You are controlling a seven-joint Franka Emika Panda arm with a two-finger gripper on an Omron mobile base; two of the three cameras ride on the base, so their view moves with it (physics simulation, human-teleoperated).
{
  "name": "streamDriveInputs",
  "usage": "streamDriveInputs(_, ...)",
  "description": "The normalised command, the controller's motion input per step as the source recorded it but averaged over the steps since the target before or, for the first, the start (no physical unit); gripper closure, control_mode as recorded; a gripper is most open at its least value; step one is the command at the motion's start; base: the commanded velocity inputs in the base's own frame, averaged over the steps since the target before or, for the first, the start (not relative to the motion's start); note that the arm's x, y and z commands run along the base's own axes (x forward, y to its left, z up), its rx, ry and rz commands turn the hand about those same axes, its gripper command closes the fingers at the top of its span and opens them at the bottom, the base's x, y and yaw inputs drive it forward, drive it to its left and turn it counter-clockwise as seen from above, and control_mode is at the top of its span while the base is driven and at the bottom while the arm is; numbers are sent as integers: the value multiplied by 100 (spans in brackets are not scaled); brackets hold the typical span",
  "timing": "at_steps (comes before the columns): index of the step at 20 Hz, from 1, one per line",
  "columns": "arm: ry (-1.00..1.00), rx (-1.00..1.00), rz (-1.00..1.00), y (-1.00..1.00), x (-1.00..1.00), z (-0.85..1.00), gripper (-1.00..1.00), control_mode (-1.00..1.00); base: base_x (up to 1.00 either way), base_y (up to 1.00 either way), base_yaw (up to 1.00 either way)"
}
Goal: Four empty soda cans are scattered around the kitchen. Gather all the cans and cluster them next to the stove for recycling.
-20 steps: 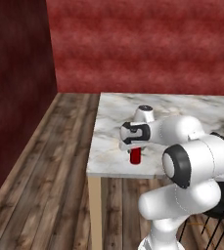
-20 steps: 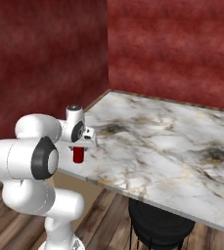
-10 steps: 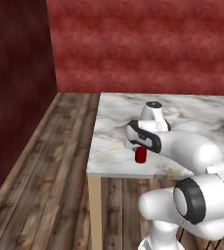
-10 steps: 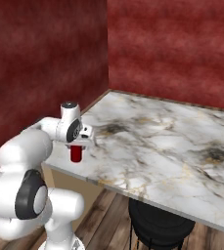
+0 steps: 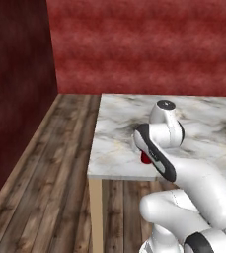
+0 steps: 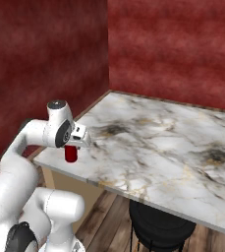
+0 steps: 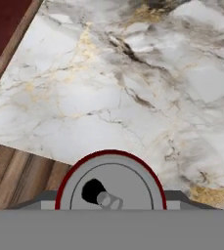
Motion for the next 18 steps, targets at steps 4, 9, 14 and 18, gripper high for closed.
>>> streamDriveInputs(4, -9, 0, -9, 0, -40, 54, 100, -100, 0, 0, 0)
streamDriveInputs(9, -10, 0, -8, 0, -40, 49, 100, -100, 0, 0, 0)
streamDriveInputs(14, -10, 0, -5, 0, -37, 39, 100, -100, 0, 0, 0)
streamDriveInputs(18, -9, 0, -4, -3, -41, 32, 100, -100, 0, 0, 0)
